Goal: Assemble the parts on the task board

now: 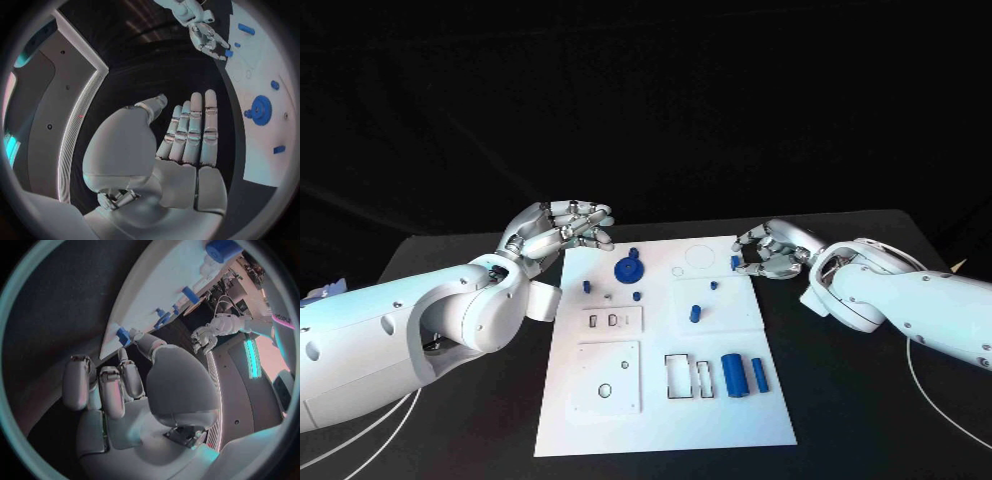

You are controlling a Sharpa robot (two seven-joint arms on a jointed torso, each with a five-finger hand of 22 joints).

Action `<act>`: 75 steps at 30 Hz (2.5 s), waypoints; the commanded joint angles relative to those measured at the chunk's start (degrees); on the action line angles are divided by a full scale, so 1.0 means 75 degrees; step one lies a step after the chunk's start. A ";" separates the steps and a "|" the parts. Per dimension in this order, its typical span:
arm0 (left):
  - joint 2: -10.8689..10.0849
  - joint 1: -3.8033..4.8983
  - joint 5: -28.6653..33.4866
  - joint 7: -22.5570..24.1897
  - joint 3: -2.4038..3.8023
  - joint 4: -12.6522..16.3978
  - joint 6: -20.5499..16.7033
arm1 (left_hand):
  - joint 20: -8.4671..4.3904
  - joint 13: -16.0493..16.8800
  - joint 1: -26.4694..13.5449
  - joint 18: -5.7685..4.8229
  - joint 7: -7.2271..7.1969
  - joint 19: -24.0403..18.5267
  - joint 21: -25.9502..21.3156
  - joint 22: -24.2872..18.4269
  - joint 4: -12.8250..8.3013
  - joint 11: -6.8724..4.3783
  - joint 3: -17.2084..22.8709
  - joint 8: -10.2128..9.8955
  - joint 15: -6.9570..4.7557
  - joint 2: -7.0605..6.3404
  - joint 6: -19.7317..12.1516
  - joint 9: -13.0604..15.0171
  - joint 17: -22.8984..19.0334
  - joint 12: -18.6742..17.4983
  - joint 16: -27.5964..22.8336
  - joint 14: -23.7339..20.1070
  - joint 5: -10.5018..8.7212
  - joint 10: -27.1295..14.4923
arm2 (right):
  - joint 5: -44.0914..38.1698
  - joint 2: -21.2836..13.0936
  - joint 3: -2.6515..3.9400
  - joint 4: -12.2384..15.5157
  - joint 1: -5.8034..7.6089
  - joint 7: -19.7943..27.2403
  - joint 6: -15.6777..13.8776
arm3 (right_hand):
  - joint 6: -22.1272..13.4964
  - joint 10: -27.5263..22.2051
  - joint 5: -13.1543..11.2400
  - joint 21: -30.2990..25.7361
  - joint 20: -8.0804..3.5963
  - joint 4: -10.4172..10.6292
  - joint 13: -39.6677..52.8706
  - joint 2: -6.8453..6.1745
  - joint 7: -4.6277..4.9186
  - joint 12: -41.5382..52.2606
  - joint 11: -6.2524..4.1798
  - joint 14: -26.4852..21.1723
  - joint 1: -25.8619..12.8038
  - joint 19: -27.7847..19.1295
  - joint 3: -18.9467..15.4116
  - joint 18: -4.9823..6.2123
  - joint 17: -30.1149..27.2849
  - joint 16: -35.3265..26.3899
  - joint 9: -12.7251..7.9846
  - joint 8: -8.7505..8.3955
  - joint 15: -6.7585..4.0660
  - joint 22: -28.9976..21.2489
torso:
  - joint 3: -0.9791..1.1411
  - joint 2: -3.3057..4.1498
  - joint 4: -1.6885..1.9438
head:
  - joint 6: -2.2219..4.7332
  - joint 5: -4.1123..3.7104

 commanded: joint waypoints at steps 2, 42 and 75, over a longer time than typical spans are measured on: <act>0.0015 0.0003 0.0006 0.0050 0.0003 -0.0001 0.0159 | 0.0011 0.0012 0.0042 0.0134 0.0077 -0.0041 0.0037 0.0009 -0.0060 0.0007 0.0006 -0.0034 0.0006 0.0048 -0.0051 0.0008 0.0009 -0.0040 0.0047 -0.0036 0.0010 -0.0043 | -0.0091 0.0048 0.0000 -0.0071 -0.0043 -0.0029 0.0009 | 0.0140 0.0054 0.0013 0.0014 0.0012 0.0033 0.0297 0.0096 -0.0003 0.0043 -0.0005 0.0750 0.0022 0.0014 -0.0057 -0.0116 0.1877 0.0051 0.0018 0.0072 0.0039 0.0058 | 0.0006 -0.0001 -0.0007 | -0.0027 0.0018; 0.0020 0.0003 0.0006 0.0010 0.0003 -0.0033 0.0185 | 0.0011 0.0012 0.0042 0.0134 0.0077 -0.0041 0.0037 0.0009 -0.0060 0.0007 0.0006 -0.0034 0.0006 0.0048 -0.0051 0.0008 0.0009 -0.0040 0.0047 -0.0036 0.0010 -0.0043 | -0.0017 0.0191 0.0000 -0.0187 -0.0097 0.0063 -0.0207 | 0.0642 0.0203 -0.0198 0.0091 -0.0076 0.0263 0.0429 0.0486 -0.0166 0.0150 -0.0145 0.0765 0.0083 0.0095 -0.0020 -0.0139 0.1938 0.0069 0.0072 0.0412 -0.0073 0.0175 | 0.0017 0.0003 -0.0012 | -0.0081 0.0062; -0.0002 0.0003 0.0006 0.0000 0.0003 -0.0178 0.0169 | 0.0013 0.0018 0.0035 0.0133 0.0083 -0.0085 0.0104 0.0042 -0.0091 0.0012 0.0021 -0.0035 0.0009 0.0050 -0.0063 0.0033 0.0046 -0.0072 0.0088 -0.0070 0.0009 -0.0033 | -0.0207 -0.0001 0.0032 0.1463 0.0035 -0.0526 -0.1170 | 0.0856 0.0278 -0.0221 0.0108 -0.0211 0.0369 0.0477 0.0838 -0.0331 0.0171 -0.0295 0.0779 0.0163 0.0136 0.0159 -0.0150 0.1994 0.0086 0.0181 0.0763 -0.0209 0.0233 | 0.0001 -0.0028 -0.0015 | -0.0047 0.0123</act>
